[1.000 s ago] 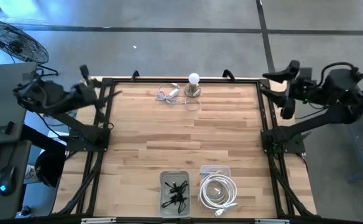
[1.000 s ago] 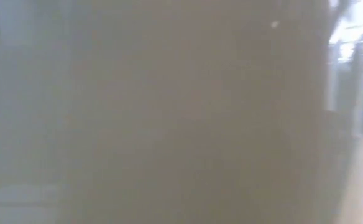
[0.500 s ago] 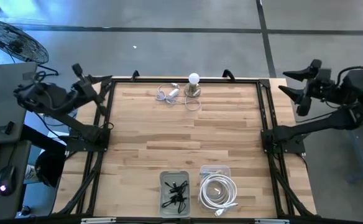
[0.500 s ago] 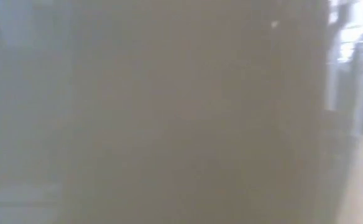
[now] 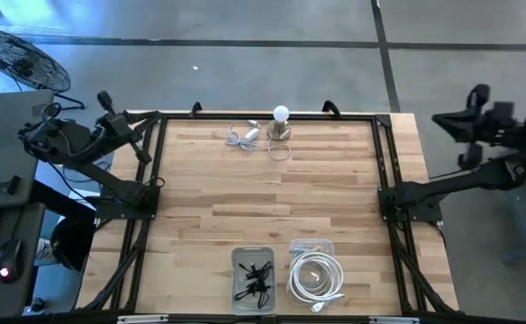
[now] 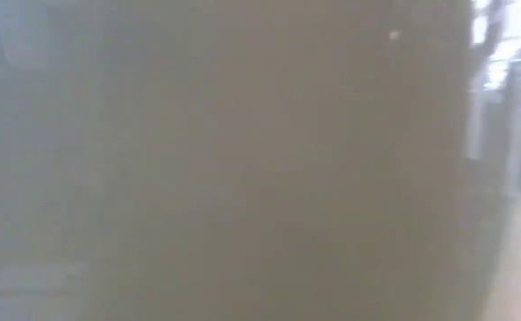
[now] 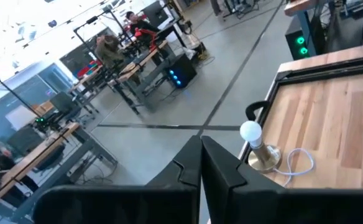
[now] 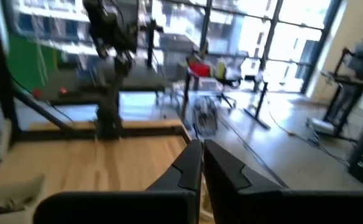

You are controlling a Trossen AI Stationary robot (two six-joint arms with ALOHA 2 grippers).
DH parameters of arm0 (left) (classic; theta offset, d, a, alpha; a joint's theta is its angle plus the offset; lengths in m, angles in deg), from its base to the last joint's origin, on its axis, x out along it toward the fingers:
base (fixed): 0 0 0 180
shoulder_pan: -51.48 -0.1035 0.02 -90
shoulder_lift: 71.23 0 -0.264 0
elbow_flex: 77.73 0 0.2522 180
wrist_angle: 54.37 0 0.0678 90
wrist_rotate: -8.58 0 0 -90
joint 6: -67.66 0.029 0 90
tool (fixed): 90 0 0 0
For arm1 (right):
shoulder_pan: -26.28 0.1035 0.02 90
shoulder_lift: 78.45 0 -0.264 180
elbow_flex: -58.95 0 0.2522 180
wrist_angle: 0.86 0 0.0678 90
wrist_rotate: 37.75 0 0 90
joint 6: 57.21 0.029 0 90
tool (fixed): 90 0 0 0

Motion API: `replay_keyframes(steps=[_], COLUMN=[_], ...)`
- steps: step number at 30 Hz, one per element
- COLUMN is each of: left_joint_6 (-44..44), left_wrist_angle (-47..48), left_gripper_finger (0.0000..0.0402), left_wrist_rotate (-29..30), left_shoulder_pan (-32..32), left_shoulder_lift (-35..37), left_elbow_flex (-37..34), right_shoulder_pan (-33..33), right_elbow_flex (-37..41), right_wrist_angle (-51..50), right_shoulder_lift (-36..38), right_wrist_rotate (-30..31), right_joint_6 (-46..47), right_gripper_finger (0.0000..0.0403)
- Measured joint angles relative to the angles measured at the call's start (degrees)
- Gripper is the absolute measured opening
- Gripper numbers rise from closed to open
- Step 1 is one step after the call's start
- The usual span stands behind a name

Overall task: Pick & Place USB Port
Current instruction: Return to Home Position

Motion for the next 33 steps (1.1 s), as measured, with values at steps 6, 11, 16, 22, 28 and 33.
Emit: replay_keyframes(steps=[6, 11, 16, 22, 28, 33], left_joint_6=[-1.59, -4.03, -7.83, -13.10, -15.23, -14.06], left_wrist_angle=[3.42, 5.68, 5.80, 5.13, 2.04, -1.20], left_gripper_finger=[0.0001, 0.0001, 0.0000, 0.0000, 0.0000, 0.0000], left_wrist_rotate=[-0.19, 0.02, -0.50, -0.30, -0.61, -2.45], left_shoulder_pan=[0.00, -0.01, 0.00, 0.01, 0.02, 0.02], left_shoulder_lift=[0.31, 0.54, 2.51, 6.72, 10.61, 12.28], left_elbow_flex=[-0.03, -3.24, -9.28, -16.05, -22.17, -25.59], right_shoulder_pan=[0.02, 0.76, 4.12, 9.18, 11.00, 10.30], right_elbow_flex=[1.01, 5.73, 12.63, 22.27, 26.11, 25.45], right_wrist_angle=[-1.14, -1.72, 1.53, 9.39, 6.33, 5.36], right_shoulder_lift=[6.70, 12.00, 17.70, 25.69, 28.97, 29.13], right_wrist_rotate=[0.69, 2.14, 3.67, 6.69, 9.97, 7.88], right_joint_6=[0.37, 2.45, 5.62, 6.09, 8.00, 9.46], right_gripper_finger=[0.0002, 0.0001, 0.0001, 0.0000, 0.0000, 0.0000])
